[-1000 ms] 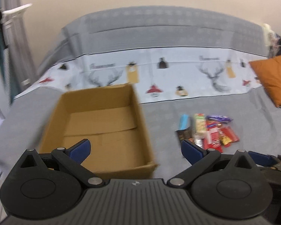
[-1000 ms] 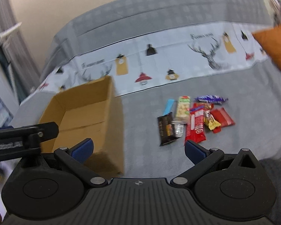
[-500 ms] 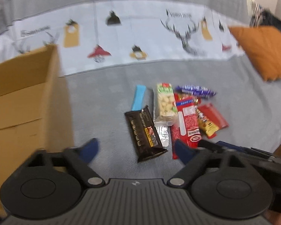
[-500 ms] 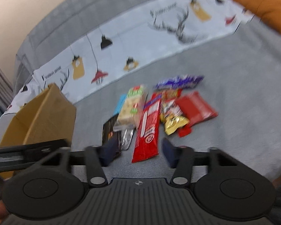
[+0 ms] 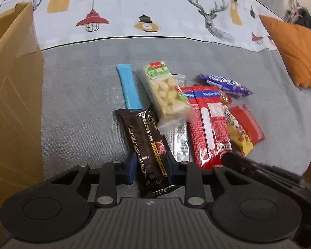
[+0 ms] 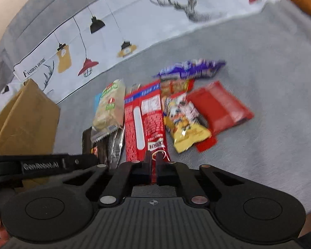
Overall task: Organize snacks
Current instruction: 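Grasp the dark chocolate bar with the left gripper while the right grasps the red wafer pack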
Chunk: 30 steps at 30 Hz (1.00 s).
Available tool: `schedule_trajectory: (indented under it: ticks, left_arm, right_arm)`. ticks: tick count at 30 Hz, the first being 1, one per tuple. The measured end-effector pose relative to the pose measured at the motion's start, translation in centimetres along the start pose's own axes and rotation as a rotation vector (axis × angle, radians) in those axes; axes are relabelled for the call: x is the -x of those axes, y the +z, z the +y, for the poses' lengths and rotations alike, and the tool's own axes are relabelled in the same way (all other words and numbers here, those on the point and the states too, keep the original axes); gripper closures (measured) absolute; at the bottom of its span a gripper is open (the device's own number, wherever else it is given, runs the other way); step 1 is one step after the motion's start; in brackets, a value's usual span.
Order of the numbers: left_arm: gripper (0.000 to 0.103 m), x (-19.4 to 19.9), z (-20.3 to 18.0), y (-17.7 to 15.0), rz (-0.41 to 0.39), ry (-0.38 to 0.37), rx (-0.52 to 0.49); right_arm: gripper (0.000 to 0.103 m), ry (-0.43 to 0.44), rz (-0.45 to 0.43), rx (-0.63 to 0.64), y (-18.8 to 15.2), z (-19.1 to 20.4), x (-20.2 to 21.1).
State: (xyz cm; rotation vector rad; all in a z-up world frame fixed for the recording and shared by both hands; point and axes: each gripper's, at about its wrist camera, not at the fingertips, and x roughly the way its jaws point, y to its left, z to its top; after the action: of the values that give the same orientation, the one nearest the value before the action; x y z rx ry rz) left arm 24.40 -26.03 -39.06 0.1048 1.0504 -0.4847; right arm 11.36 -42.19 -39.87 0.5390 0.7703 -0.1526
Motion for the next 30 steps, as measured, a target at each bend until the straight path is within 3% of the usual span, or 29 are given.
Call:
schedule_trajectory:
  ticks: [1,3,4,6,9,11,14,17,18,21,24,26,27,28,30]
  left_arm:
    - [0.066,0.0,0.0,-0.1,-0.002,-0.002,0.001]
    - [0.054,-0.1,0.1,-0.2,-0.004,0.003,0.026]
    - [0.044,-0.2,0.3,-0.2,-0.001,0.007,0.046]
    - [0.042,-0.6,0.7,-0.1,0.011,0.009,0.093]
    - [0.045,-1.2,0.9,-0.2,0.028,-0.001,0.103]
    - [0.055,-1.3,0.7,-0.2,0.02,0.018,0.053]
    - [0.057,-1.1,0.5,-0.4,0.029,0.03,0.022]
    - [0.059,-0.5,0.6,-1.1,0.039,0.039,0.008]
    - [0.059,-0.2,0.6,-1.5,0.044,0.041,0.006]
    - [0.059,0.6,0.4,-2.7,0.054,0.032,0.012]
    - [0.058,0.9,0.0,-3.5,0.049,0.02,-0.001]
    - [0.056,0.7,-0.3,-3.6,0.041,0.032,-0.027]
    - [0.056,0.6,-0.4,-3.5,0.037,0.036,-0.035]
    - [0.055,0.4,-0.4,-3.4,0.035,0.039,-0.039]
    - [0.054,0.2,-0.3,-3.1,0.032,0.05,-0.038]
  right_arm:
    - [0.067,0.019,0.003,0.001,-0.1,0.0,-0.1]
    - [0.053,0.017,0.017,0.008,-0.2,0.1,-0.6]
    - [0.053,0.006,0.011,0.012,-0.2,0.1,-0.7]
    - [0.051,0.0,-0.01,0.011,0.1,0.1,-0.7]
    - [0.048,-0.013,-0.004,-0.003,0.2,-0.4,-1.8]
    - [0.048,-0.037,-0.024,0.047,0.4,0.1,-2.4]
    - [0.048,-0.068,-0.035,0.149,0.1,1.1,-3.0]
    - [0.071,-0.089,-0.022,0.242,-0.7,2.4,-2.4]
    - [0.102,-0.105,-0.013,0.266,-0.9,2.6,-2.1]
    - [0.103,-0.085,0.029,0.255,-1.8,2.5,-1.1]
    - [0.103,-0.086,-0.004,0.315,-2.4,3.3,0.2]
    - [0.099,-0.067,-0.036,0.322,-2.0,3.3,0.5]
    - [0.089,-0.059,-0.028,0.316,-1.8,3.1,0.1]
    - [0.071,-0.063,-0.002,0.303,-1.7,2.8,-0.8]
    - [0.059,-0.075,0.005,0.28,-1.5,2.4,-1.6]
